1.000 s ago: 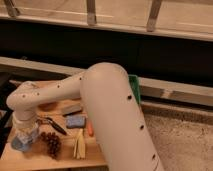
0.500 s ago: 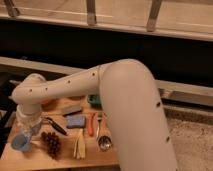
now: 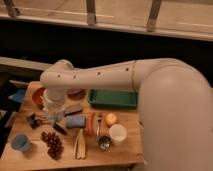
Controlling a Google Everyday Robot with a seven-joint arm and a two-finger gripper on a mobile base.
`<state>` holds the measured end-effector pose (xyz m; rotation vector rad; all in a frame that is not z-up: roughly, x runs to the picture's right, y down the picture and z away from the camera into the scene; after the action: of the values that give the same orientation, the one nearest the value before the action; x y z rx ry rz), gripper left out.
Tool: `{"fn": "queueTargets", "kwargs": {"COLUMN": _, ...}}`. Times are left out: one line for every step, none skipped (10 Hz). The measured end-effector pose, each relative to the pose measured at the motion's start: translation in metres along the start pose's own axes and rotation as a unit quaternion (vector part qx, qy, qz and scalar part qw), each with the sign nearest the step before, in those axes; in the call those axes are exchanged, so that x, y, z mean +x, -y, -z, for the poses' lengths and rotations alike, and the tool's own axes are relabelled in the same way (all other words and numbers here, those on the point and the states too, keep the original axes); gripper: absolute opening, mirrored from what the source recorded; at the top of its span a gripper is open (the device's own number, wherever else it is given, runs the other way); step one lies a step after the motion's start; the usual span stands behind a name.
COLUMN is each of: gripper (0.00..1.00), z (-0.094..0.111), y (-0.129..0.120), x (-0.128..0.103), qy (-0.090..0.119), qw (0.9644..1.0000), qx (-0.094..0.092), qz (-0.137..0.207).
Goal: Place towel in metal cup
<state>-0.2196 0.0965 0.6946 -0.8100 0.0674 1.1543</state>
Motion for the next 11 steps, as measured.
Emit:
{"fn": "queueTargets", "kwargs": {"gripper": 0.0, "z": 0.01, "y": 0.017, "x": 0.007, "qy": 0.0, "qw": 0.9999, "qx": 0.006, "qz": -0.016}}
{"fn": "queueTargets", "kwargs": {"gripper": 0.0, "z": 0.02, "y": 0.038, "x": 0.018, "qy": -0.002, "qw": 0.9992, "qx": 0.014, "qz": -0.037}}
{"fn": "queueTargets", "kwargs": {"gripper": 0.0, "z": 0.029, "y": 0.061, "x": 0.031, "qy": -0.007, "qw": 0.9976, "qx": 0.023, "qz": -0.064}}
{"fn": "queueTargets", "kwargs": {"gripper": 0.0, "z": 0.033, "y": 0.076, "x": 0.039, "qy": -0.012, "qw": 0.9961, "qx": 0.028, "qz": -0.082}}
{"fn": "queueTargets", "kwargs": {"gripper": 0.0, "z": 0.037, "y": 0.095, "x": 0.054, "qy": -0.02, "qw": 0.9932, "qx": 0.035, "qz": -0.109}}
{"fn": "queueTargets", "kwargs": {"gripper": 0.0, "z": 0.039, "y": 0.113, "x": 0.069, "qy": -0.028, "qw": 0.9894, "qx": 0.042, "qz": -0.136}}
{"fn": "queueTargets", "kwargs": {"gripper": 0.0, "z": 0.04, "y": 0.126, "x": 0.079, "qy": -0.034, "qw": 0.9862, "qx": 0.047, "qz": -0.155}}
{"fn": "queueTargets", "kwargs": {"gripper": 0.0, "z": 0.04, "y": 0.138, "x": 0.09, "qy": -0.04, "qw": 0.9826, "qx": 0.051, "qz": -0.174}}
{"fn": "queueTargets", "kwargs": {"gripper": 0.0, "z": 0.041, "y": 0.156, "x": 0.109, "qy": -0.049, "qw": 0.9763, "qx": 0.058, "qz": -0.203}}
{"fn": "queueTargets", "kwargs": {"gripper": 0.0, "z": 0.042, "y": 0.169, "x": 0.125, "qy": -0.057, "qw": 0.9709, "qx": 0.063, "qz": -0.224}}
{"fn": "queueTargets", "kwargs": {"gripper": 0.0, "z": 0.042, "y": 0.177, "x": 0.136, "qy": -0.062, "qw": 0.9667, "qx": 0.066, "qz": -0.24}}
